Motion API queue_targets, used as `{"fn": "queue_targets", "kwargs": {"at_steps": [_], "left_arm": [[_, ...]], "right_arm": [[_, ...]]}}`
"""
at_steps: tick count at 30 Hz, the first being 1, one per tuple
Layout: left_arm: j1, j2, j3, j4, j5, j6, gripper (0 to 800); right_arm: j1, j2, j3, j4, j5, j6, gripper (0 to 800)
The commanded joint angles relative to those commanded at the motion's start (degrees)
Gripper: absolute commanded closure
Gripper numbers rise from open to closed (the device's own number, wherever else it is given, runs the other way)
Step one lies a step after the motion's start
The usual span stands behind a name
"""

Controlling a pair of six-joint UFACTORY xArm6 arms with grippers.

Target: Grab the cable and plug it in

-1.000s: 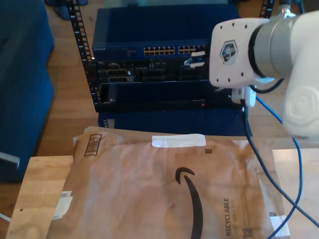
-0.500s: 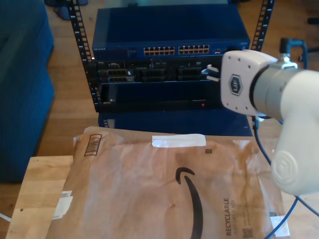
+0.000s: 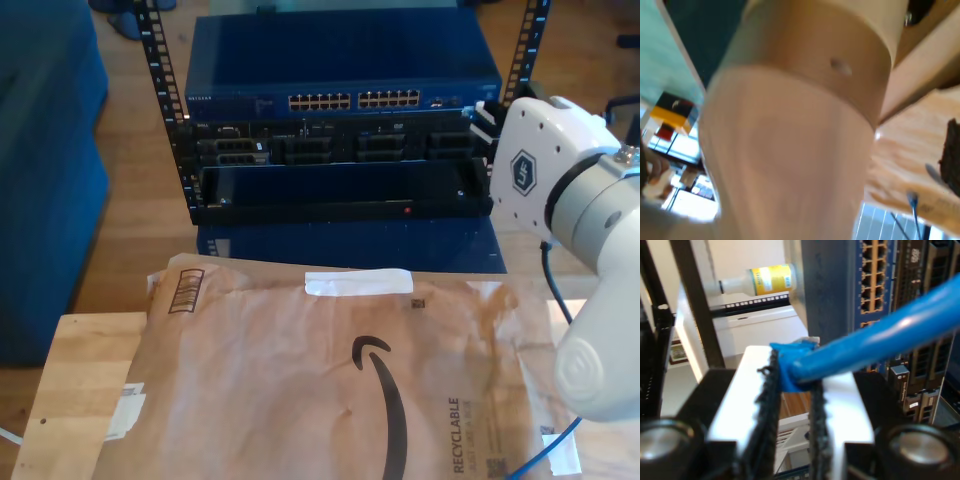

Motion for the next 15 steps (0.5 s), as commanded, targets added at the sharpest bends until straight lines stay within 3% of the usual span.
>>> {"fn": "queue_targets", "kwargs": {"at_steps": [4,9,15], "left_arm": [[4.92,0.09,1.93,0.0,-4.66,5.71,1],[9.76,0.62,6.24,0.09,-15.47,9.14,1],[10.46,0.62,7.74,-0.26,-17.93,9.58,1]], "right_arm": [[0.09,0.0,0.79,0.0,-0.09,0.0,800],[3.16,-1.67,2.55,0.44,0.0,0.0,800],[3.25,-1.76,2.99,1.41,-2.02,0.0,799]]}}
